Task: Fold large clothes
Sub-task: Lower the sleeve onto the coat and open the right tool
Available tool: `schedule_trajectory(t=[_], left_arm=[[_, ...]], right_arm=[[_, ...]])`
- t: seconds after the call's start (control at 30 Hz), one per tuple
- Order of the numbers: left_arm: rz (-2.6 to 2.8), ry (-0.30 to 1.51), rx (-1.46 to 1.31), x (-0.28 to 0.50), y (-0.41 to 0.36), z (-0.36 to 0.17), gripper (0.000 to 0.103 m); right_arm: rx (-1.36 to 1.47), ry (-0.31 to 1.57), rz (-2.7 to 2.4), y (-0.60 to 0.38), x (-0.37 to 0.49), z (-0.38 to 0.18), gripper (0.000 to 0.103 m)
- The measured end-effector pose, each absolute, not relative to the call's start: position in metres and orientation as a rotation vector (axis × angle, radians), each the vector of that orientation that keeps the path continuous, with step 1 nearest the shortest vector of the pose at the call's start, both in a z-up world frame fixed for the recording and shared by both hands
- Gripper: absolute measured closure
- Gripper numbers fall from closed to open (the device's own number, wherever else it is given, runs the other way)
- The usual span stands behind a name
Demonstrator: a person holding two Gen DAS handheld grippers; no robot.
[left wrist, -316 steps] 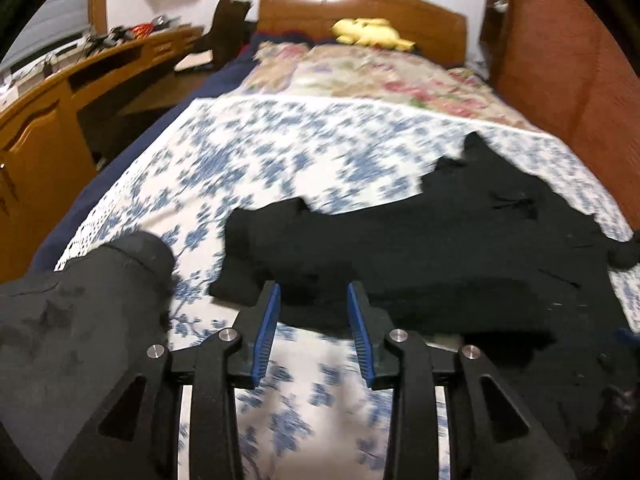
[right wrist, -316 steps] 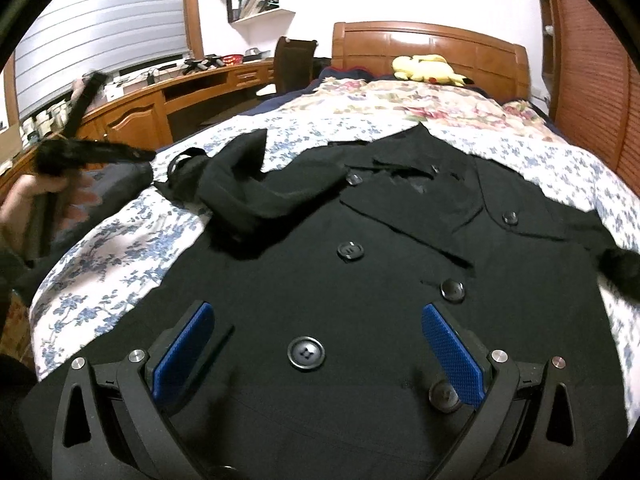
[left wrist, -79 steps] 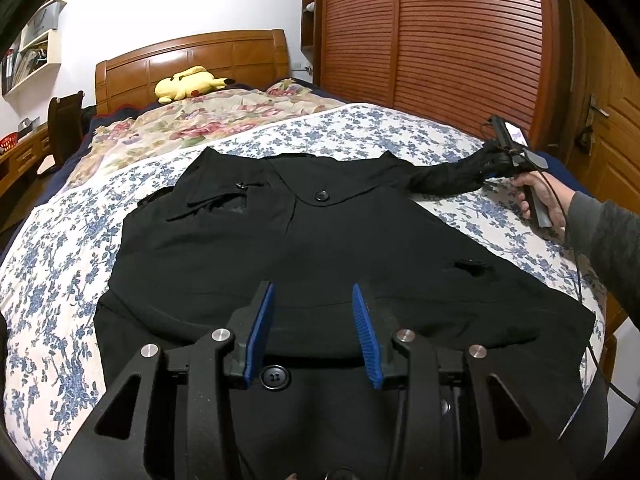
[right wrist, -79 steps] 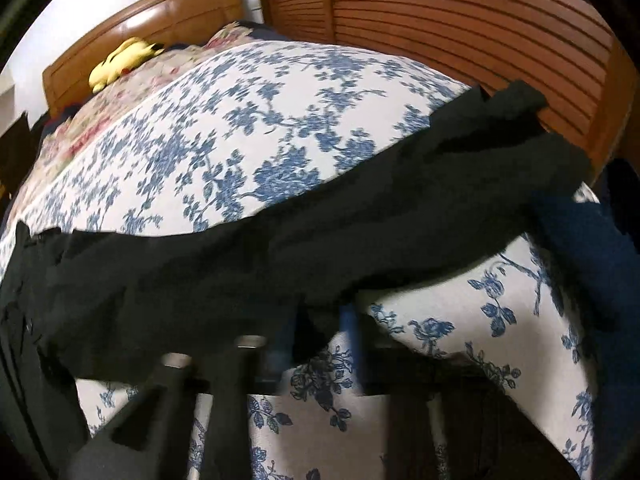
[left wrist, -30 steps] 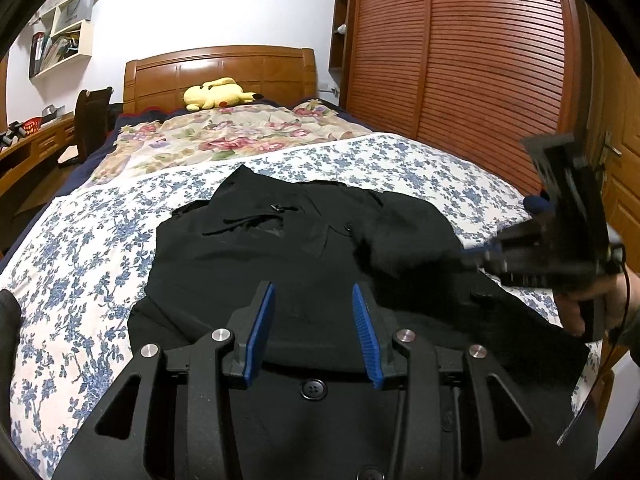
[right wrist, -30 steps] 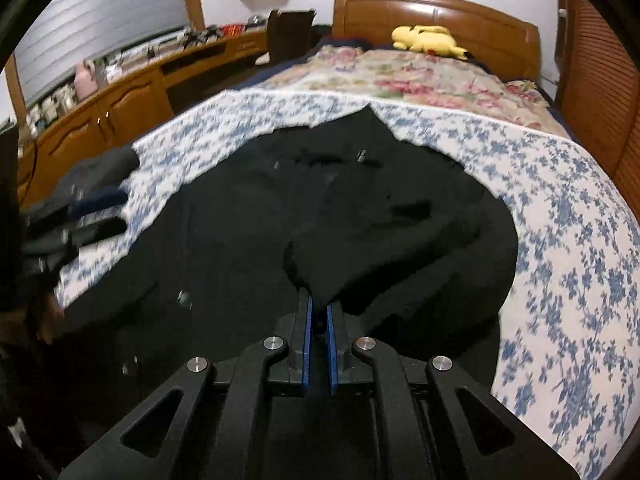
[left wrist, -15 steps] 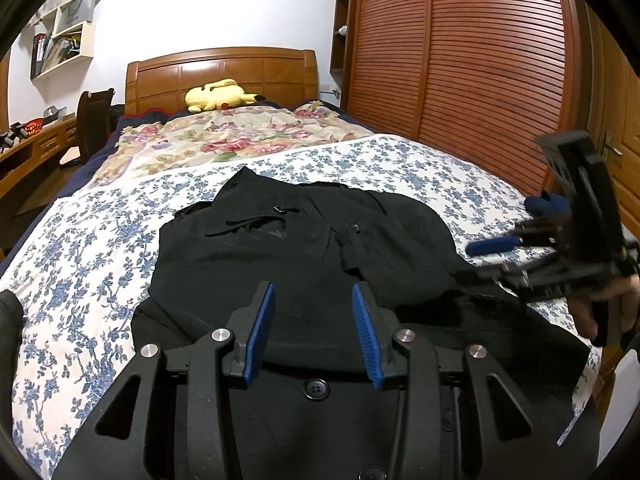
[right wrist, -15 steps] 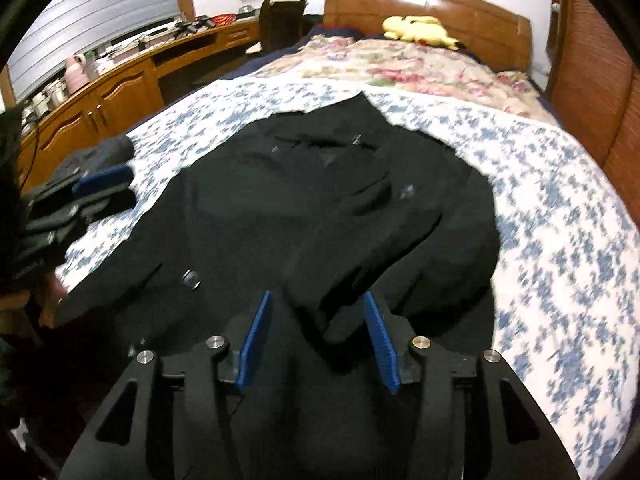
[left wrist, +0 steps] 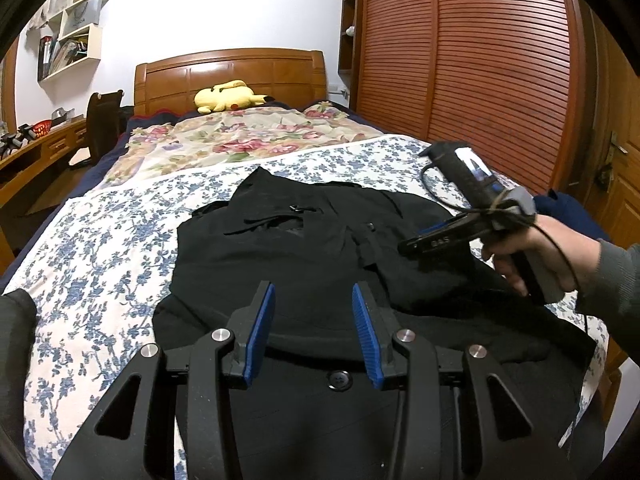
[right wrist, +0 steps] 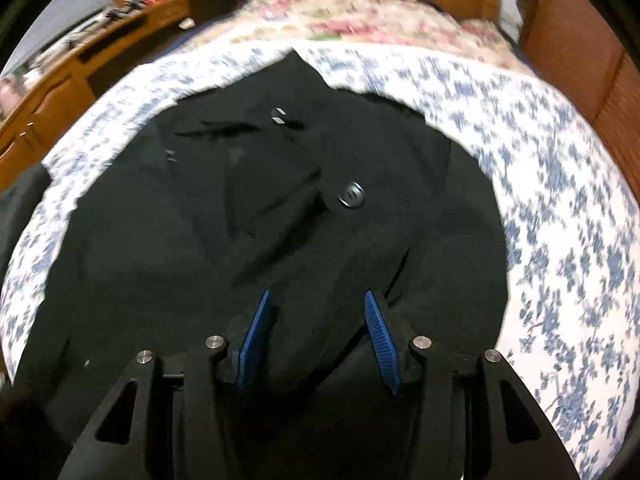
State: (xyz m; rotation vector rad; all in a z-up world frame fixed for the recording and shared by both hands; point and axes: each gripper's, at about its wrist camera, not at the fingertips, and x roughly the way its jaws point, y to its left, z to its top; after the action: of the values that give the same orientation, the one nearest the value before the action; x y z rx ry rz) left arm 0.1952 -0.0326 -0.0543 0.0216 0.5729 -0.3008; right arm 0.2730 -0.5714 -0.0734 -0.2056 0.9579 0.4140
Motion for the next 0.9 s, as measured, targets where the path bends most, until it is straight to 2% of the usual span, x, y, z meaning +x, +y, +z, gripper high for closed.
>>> schedule_trajectory(t=[0.07, 0.13, 0.17, 0.3, 0.67, 0.9], left_arm=[[-0.293, 0.575, 0.028, 0.194, -0.028, -0.054, 0.062], [-0.285, 0.575, 0.028, 0.192, -0.022, -0.054, 0.062], [-0.278, 0.576, 0.03, 0.191, -0.019, -0.054, 0.062], [-0.256, 0.578, 0.019, 0.188, -0.003, -0.054, 0.062], [-0.183, 0.555, -0.016, 0.172, 0.044, -0.05, 0.062], [-0.138, 0.537, -0.035, 0.16, 0.073, -0.048, 0.062]], right_arm=[[-0.197, 0.966, 0.417, -0.567, 0.281, -0.078, 0.053], [-0.222, 0.949, 0.437, -0.559, 0.279, -0.076, 0.076], [-0.234, 0.938, 0.459, -0.554, 0.277, -0.075, 0.094], [-0.25, 0.827, 0.58, -0.532, 0.252, -0.052, 0.097], [-0.276, 0.6, 0.881, -0.45, 0.153, 0.007, 0.098], [-0.25, 0.644, 0.982, -0.419, 0.124, -0.003, 0.098]])
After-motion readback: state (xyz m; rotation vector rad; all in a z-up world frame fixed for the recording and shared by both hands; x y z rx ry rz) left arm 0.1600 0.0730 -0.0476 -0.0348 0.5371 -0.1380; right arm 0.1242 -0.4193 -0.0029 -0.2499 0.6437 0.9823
